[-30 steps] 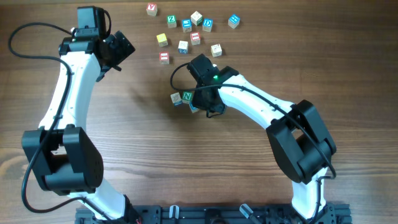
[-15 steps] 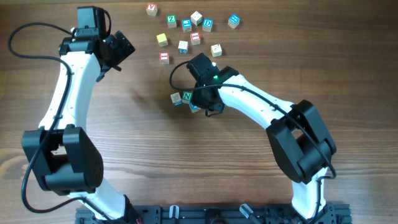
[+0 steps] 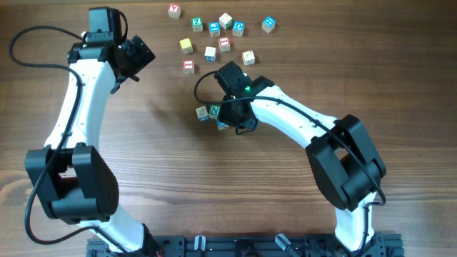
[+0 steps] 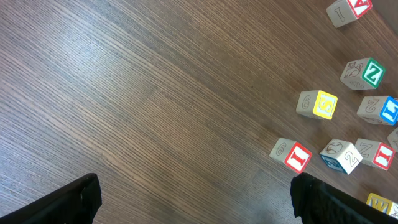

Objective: Form a circle

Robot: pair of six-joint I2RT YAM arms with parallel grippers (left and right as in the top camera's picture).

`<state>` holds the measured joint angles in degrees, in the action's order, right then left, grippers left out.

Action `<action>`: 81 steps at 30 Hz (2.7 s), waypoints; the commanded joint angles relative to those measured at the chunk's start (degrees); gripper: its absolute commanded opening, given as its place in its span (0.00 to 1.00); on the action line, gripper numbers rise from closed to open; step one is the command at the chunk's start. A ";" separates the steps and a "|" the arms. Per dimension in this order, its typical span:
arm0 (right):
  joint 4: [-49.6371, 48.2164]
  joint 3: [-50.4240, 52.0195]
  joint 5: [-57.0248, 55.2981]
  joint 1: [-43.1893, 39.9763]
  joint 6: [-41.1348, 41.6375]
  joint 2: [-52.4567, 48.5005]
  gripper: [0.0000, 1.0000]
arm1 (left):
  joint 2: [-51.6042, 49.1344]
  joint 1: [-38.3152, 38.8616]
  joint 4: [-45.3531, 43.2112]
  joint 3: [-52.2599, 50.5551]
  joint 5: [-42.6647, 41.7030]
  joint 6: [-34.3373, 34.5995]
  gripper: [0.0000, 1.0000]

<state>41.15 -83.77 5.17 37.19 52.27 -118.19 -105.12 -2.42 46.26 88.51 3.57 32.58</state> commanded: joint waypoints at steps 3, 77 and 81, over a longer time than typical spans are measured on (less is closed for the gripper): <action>0.35 0.28 -1.75 -0.15 0.20 -0.98 0.09 | 0.33 -0.07 -0.13 0.52 0.57 -0.85 1.00; -16.74 0.28 -4.68 -40.26 -18.86 -0.98 1.00 | 1.22 1.14 1.68 12.92 -14.23 -4.81 0.99; -16.74 0.28 -4.68 -40.26 -18.86 -0.98 1.00 | 0.63 2.78 9.70 26.38 -13.60 -8.50 1.00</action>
<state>24.49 -83.70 1.04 -3.16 34.15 -118.19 -105.03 -1.02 53.19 106.19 -9.34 27.94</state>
